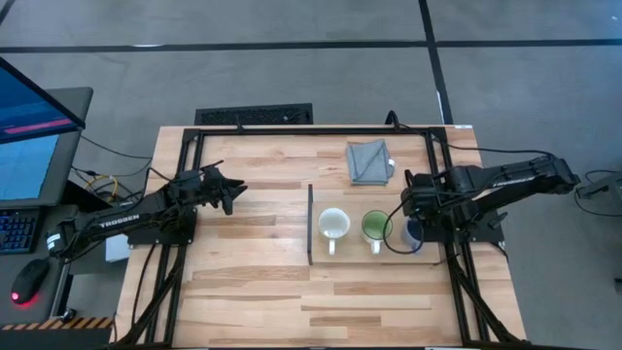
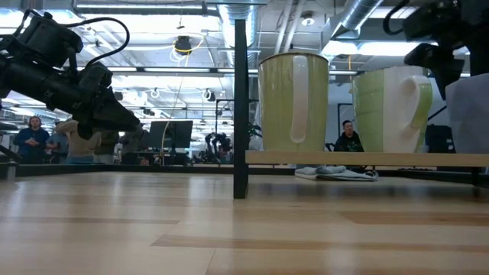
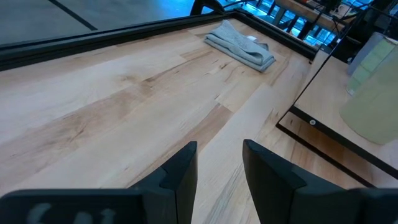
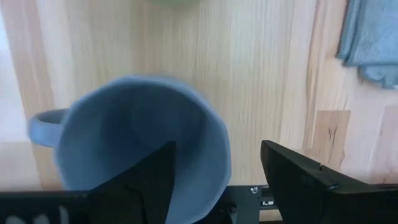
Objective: Stack small to large cups/mugs on shelf
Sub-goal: Return to Home Position
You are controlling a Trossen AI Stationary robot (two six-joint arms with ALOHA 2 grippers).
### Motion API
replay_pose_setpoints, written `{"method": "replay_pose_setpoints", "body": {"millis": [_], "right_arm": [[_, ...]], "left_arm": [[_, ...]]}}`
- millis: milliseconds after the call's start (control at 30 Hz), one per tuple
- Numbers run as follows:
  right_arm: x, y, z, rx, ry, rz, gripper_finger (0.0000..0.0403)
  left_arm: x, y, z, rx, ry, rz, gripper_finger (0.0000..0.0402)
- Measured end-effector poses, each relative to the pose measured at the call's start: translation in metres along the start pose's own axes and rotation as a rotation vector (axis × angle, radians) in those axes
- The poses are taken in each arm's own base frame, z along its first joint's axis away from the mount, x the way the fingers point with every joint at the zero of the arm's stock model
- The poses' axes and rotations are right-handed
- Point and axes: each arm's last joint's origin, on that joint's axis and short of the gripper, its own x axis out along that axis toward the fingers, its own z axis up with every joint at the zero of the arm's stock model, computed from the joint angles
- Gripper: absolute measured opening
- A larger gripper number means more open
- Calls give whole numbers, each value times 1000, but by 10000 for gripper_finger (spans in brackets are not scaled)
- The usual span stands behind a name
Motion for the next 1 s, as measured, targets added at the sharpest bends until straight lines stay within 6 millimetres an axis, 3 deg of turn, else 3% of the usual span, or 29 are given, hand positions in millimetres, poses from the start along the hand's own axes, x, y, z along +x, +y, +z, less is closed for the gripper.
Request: {"method": "replay_pose_setpoints", "body": {"millis": [600,833,1000], "right_arm": [[-61,-3,1,4,-109,-35,256],[-105,-8,-3,25,-276,-123,256],[-142,-11,-20,37,-425,-123,256]], "left_arm": [[0,1,-2,-15,22,4,119],[0,1,-2,-11,23,4,119],[0,0,0,3,6,-3,119]]}}
